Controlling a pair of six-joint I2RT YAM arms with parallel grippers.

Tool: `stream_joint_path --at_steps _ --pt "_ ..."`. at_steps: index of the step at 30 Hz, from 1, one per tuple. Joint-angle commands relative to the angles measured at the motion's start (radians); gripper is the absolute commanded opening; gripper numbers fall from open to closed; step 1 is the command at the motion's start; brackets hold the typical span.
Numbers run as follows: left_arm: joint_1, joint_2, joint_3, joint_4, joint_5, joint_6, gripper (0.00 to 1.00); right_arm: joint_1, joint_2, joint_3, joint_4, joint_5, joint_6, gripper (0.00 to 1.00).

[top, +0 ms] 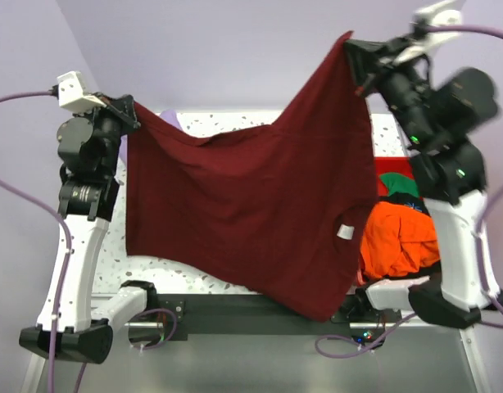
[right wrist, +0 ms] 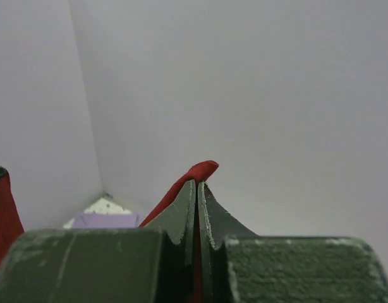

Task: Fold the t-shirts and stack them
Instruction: Flatten the tshirt out

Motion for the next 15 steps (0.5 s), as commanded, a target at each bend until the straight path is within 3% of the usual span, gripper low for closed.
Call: stream_joint_path --at_steps 1,15 --pt "0.008 0.021 0.001 -0.008 0.000 0.036 0.00 0.000 0.054 0.010 0.005 0.041 -0.027 0.00" --pt "0.006 -0.263 -0.009 -0.061 -0.070 0.044 0.00 0.000 -0.104 0.048 -0.025 -0.077 -0.007 0.00"
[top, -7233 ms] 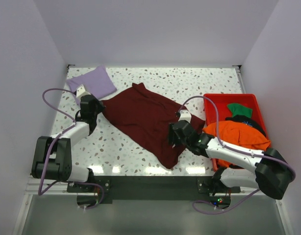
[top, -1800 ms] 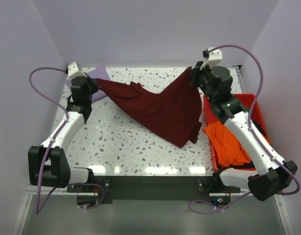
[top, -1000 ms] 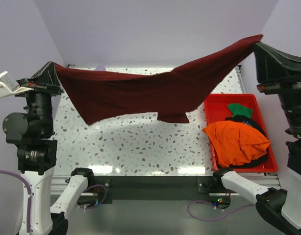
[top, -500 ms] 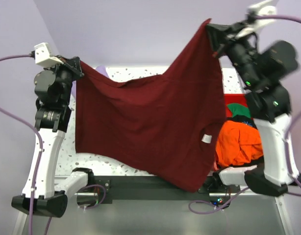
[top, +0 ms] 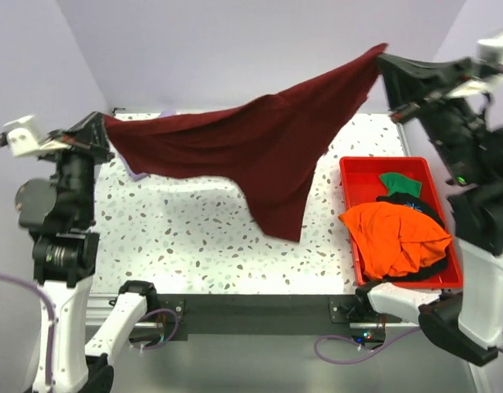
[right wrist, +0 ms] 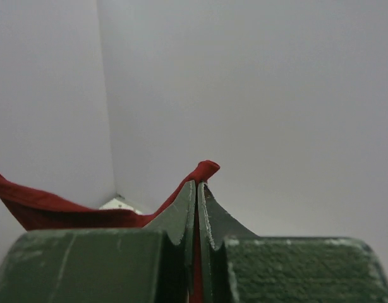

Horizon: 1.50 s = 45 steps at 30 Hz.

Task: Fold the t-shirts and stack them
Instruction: Flatten the tshirt out

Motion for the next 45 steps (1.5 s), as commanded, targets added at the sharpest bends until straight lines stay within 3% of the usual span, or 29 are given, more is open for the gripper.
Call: stream_joint_path --at_steps 1,11,16,21,25,29,30,32,33,34,35,37,41,45 --pt "0.006 -0.061 0.055 0.010 -0.034 0.024 0.00 -0.001 -0.041 0.087 0.039 -0.030 -0.009 0.00" --pt "0.006 -0.068 0.207 -0.036 -0.020 0.055 0.00 0.002 0.044 0.325 0.005 0.011 -0.060 0.00" --pt "0.006 -0.015 0.173 0.022 -0.003 0.055 0.00 0.000 0.157 0.316 0.071 0.048 -0.073 0.00" --pt "0.006 0.158 0.076 0.128 -0.043 0.055 0.00 -0.001 0.289 0.185 0.205 0.118 -0.104 0.00" --pt "0.014 0.435 -0.003 0.234 -0.094 0.053 0.00 -0.017 0.522 0.206 0.282 0.210 -0.121 0.00" --pt "0.064 0.693 0.007 0.286 -0.131 0.009 0.00 -0.067 0.943 0.439 0.305 0.255 -0.098 0.00" --pt "0.097 0.794 0.025 0.275 -0.134 -0.013 0.05 -0.084 1.029 0.496 0.302 0.284 -0.090 0.00" --pt "0.114 0.879 0.085 0.269 -0.129 -0.010 0.34 -0.095 1.201 0.613 0.298 0.309 -0.093 0.01" --pt "0.115 0.938 0.102 0.261 -0.120 0.005 0.49 -0.101 1.228 0.610 0.310 0.319 -0.096 0.11" --pt "0.115 0.956 0.113 0.252 -0.117 0.009 0.76 -0.104 1.239 0.583 0.327 0.345 -0.098 0.24" --pt "0.114 0.962 0.106 0.252 -0.106 0.007 0.86 -0.106 1.228 0.488 0.374 0.358 -0.098 0.56" --pt "0.108 0.931 0.061 0.301 -0.086 -0.001 1.00 -0.107 1.199 0.352 0.403 0.384 -0.096 0.79" --pt "0.092 0.861 -0.059 0.350 -0.079 -0.002 1.00 -0.104 1.082 0.126 0.451 0.386 -0.041 0.95" --pt "0.054 0.802 -0.155 0.379 -0.040 0.002 1.00 -0.081 0.917 -0.103 0.492 0.315 0.060 0.98"
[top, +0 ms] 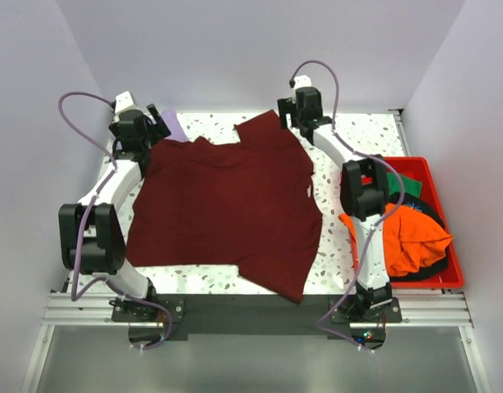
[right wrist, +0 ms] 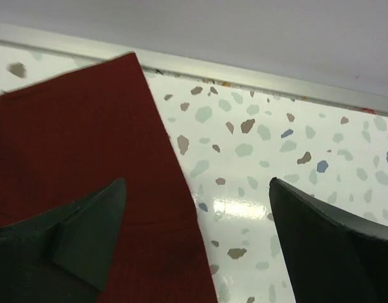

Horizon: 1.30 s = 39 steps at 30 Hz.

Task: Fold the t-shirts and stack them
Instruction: Flatten the tshirt out

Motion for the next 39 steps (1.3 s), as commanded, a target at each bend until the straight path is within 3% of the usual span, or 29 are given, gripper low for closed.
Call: stream_joint_path --at_steps 1,9,13,19,27,31,39 --pt "-0.038 -0.064 -0.105 0.105 0.038 0.005 1.00 0.040 -0.277 -0.149 0.174 -0.043 0.105 0.98" --pt "-0.086 -0.110 -0.273 0.152 0.064 0.005 1.00 0.203 -0.423 -0.496 0.151 -0.121 0.266 0.98" --pt "-0.092 -0.110 -0.328 0.168 0.091 -0.007 1.00 0.208 -0.455 -0.677 0.186 -0.300 0.421 0.98" --pt "-0.126 -0.109 -0.380 0.160 0.096 -0.038 1.00 0.228 -0.526 -0.866 0.231 -0.295 0.469 0.98" --pt "-0.154 -0.040 -0.371 0.119 0.088 -0.079 1.00 0.225 -0.462 -0.872 0.153 -0.162 0.463 0.98" --pt "-0.160 0.054 -0.290 0.067 0.078 -0.084 1.00 0.223 -0.414 -0.834 0.099 -0.082 0.483 0.99" --pt "-0.160 0.240 -0.176 0.010 0.174 -0.088 1.00 0.160 -0.354 -0.788 0.077 -0.108 0.544 0.99"
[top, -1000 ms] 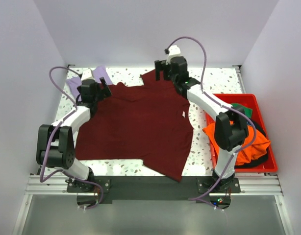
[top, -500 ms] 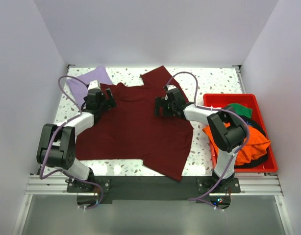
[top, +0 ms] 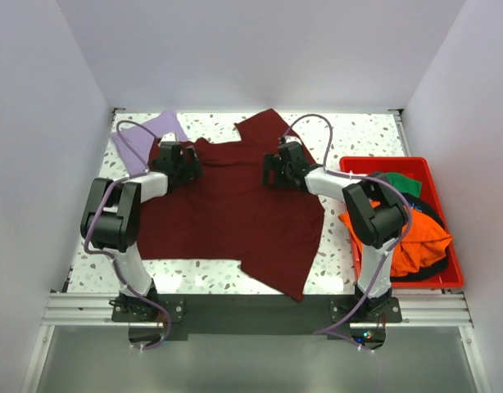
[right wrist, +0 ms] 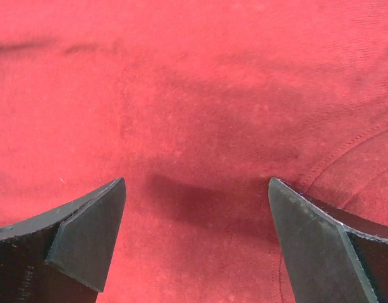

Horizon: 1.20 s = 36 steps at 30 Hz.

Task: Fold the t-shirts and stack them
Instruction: Flatten the tshirt out

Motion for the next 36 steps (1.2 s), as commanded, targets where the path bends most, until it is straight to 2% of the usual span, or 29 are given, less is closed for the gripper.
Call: stream_joint_path --at_steps 1,6,14,20,26,32,36 --pt "-0.004 0.053 0.032 -0.031 0.062 -0.024 1.00 -0.056 0.040 0.003 0.001 -0.020 0.061 0.99" --pt "-0.007 0.090 0.061 -0.021 0.075 -0.027 1.00 -0.117 0.096 0.032 0.013 -0.075 0.082 0.99" --pt "-0.022 0.142 0.122 -0.001 0.062 -0.020 1.00 -0.174 0.193 0.182 -0.048 -0.092 0.059 0.99" --pt "-0.040 0.082 0.125 0.029 0.023 -0.011 1.00 -0.186 0.216 0.273 -0.068 -0.112 0.012 0.98" --pt "-0.120 -0.088 0.079 0.055 -0.075 0.012 1.00 -0.180 0.068 0.230 0.001 -0.160 -0.069 0.98" --pt "-0.172 -0.234 0.000 0.023 -0.164 -0.013 1.00 -0.142 -0.149 0.069 0.071 -0.120 -0.085 0.98" --pt "-0.186 -0.282 -0.080 0.017 -0.193 -0.040 1.00 -0.080 -0.221 -0.059 0.102 -0.089 -0.086 0.98"
